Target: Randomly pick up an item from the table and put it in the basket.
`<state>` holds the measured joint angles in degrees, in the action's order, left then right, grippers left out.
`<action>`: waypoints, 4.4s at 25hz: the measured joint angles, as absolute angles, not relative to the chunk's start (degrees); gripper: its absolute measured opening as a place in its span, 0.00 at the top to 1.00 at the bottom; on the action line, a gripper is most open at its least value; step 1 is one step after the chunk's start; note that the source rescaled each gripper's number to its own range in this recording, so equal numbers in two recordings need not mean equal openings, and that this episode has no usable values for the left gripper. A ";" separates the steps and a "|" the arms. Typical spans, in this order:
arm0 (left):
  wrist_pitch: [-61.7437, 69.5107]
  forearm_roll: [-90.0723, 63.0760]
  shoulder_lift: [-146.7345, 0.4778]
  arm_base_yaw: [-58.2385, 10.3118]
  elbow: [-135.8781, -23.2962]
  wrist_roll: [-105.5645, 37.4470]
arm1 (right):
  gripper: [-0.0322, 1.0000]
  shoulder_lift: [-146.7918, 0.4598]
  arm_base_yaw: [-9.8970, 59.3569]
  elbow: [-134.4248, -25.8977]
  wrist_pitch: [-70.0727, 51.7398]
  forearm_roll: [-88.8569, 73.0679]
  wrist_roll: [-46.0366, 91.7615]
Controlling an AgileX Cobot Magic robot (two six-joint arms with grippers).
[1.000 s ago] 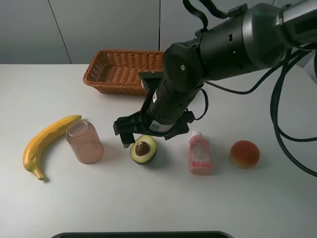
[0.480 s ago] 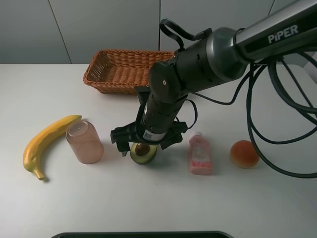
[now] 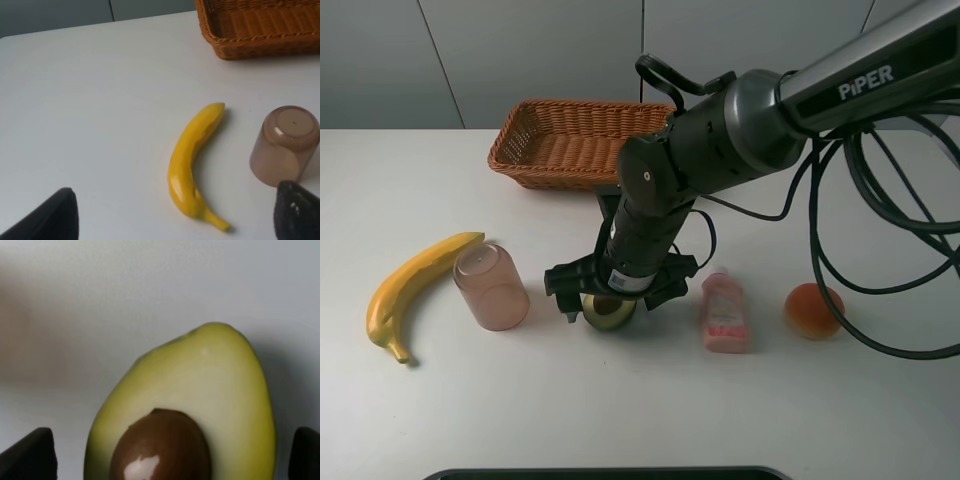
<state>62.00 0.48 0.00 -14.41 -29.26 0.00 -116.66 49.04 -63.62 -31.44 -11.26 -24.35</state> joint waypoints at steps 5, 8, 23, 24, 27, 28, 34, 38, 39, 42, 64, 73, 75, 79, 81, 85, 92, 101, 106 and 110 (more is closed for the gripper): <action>62.00 0.48 0.00 -14.41 -29.26 0.00 | 0.92 -116.66 49.04 -63.62 -31.44 -11.26 -24.35; 62.00 0.48 0.00 -14.41 -29.26 0.00 | 0.97 -116.66 49.04 -63.72 -31.44 -11.30 -24.44; 62.00 0.48 0.00 -14.41 -29.26 0.00 | 0.97 -114.96 49.04 -65.16 -35.03 -10.88 -24.33; 62.00 0.48 0.00 -14.41 -29.26 0.00 | 0.97 -113.89 49.04 -66.16 -36.33 -9.97 -24.33; 62.00 0.48 0.00 -14.41 -29.26 0.00 | 0.97 -110.40 49.04 -70.20 -40.03 -6.80 -24.18; 62.00 0.48 0.00 -14.41 -29.26 0.00 | 0.97 -109.54 49.04 -71.91 -41.22 -5.81 -24.18; 62.00 0.48 0.00 -14.41 -29.26 0.00 | 0.97 -107.30 48.43 -82.12 -45.85 3.64 -24.03; 62.00 0.48 0.00 -14.41 -29.26 0.00 | 0.97 -107.83 45.40 -85.85 -40.93 9.45 -23.17; 62.00 0.48 0.00 -14.41 -29.26 0.00 | 0.97 -108.18 44.34 -86.13 -38.50 10.47 -23.08; 62.00 0.48 0.00 -14.41 -29.26 0.00 | 0.97 -110.60 41.26 -86.40 -29.77 12.36 -23.08; 62.00 0.48 0.00 -14.41 -29.26 -0.32 | 0.97 -130.68 33.96 -86.40 -2.37 17.65 -22.56; 62.00 0.48 0.00 -14.41 -29.26 -0.32 | 0.06 -130.68 33.96 -86.40 -2.24 18.48 -18.86; 62.00 0.48 0.00 -14.41 -29.26 -0.32 | 0.02 -130.68 33.96 -86.40 -2.24 18.48 -18.38; 62.00 0.48 0.00 -14.41 -29.26 -0.32 | 0.01 -130.68 33.96 -86.40 -2.24 18.48 -17.92; 62.00 0.48 0.00 -14.41 -29.26 -0.32 | 0.01 -130.68 33.96 -86.40 -2.24 18.48 -17.92; 62.00 0.48 0.00 -14.41 -29.26 -0.32 | 0.01 -128.45 33.96 -86.40 -5.31 18.48 -16.99; 62.00 0.48 0.00 -14.41 -29.26 -0.32 | 0.01 -113.37 33.51 -86.40 -16.99 20.48 -12.16; 62.00 0.48 0.00 -14.41 -29.26 -0.32 | 0.01 -91.84 28.37 -86.40 -40.23 15.79 -3.36; 62.00 0.48 0.00 -14.41 -29.26 -0.32 | 0.01 -84.00 22.15 -86.40 -51.98 10.97 1.73; 62.00 0.48 0.00 -14.41 -29.26 -0.32 | 0.01 -79.36 17.60 -86.40 -60.95 9.87 2.41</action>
<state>62.00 0.48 0.00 -14.41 -29.26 -0.32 -79.36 17.60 -86.40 -60.95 9.87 2.41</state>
